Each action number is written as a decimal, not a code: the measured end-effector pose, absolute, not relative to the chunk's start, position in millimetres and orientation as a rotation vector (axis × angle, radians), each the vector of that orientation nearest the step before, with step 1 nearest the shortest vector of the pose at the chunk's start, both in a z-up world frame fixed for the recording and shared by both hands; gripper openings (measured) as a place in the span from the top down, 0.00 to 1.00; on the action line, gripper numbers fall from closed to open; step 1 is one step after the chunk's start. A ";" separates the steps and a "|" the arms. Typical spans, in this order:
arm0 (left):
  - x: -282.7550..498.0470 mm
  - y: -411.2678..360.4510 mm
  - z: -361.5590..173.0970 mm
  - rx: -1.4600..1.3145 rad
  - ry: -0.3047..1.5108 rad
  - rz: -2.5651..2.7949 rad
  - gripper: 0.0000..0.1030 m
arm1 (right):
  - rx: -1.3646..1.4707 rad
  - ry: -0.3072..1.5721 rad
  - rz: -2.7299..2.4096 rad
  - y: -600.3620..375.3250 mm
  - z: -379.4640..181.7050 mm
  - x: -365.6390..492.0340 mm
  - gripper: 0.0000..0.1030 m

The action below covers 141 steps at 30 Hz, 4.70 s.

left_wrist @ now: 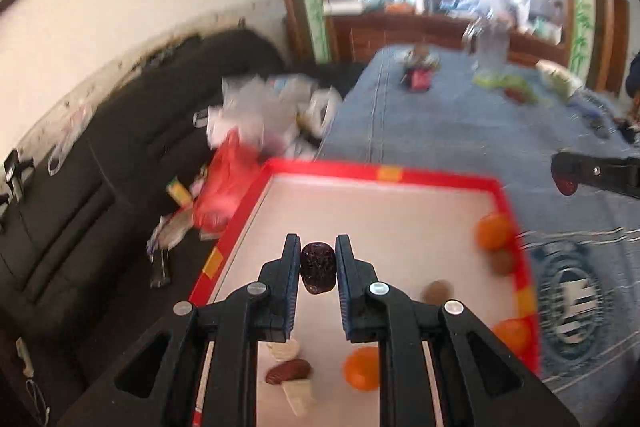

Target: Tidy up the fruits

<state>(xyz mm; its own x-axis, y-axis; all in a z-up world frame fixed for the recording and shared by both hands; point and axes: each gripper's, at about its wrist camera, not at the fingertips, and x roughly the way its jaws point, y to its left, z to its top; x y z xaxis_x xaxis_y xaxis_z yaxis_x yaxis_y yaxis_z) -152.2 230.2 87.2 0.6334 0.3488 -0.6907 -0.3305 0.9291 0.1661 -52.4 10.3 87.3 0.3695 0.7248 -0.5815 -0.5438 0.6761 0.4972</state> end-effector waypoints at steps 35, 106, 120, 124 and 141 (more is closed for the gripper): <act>-279.7 169.2 176.3 0.003 0.423 0.500 0.18 | 0.126 0.627 0.684 18.4 157.0 -180.4 0.49; -410.1 100.4 225.1 0.008 0.147 0.491 0.00 | 0.051 0.231 0.530 -49.6 180.0 -369.3 0.00; -406.4 98.6 218.8 0.027 0.185 0.470 0.00 | 0.026 0.237 0.542 -38.3 172.7 -370.8 0.00; -406.6 100.9 217.9 0.021 0.187 0.474 0.00 | 0.017 0.245 0.543 -34.4 169.0 -370.0 0.00; -406.5 110.6 213.4 0.000 0.200 0.479 0.00 | -0.021 0.252 0.557 -14.2 162.5 -373.7 0.00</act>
<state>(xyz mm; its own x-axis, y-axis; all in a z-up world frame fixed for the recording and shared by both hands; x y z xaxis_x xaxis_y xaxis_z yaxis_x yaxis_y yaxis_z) -406.5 110.6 213.4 0.8685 0.4574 -0.1913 -0.4573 0.8881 0.0471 -373.7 -14.2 162.5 0.8189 0.5203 -0.2424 -0.5254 0.8495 0.0483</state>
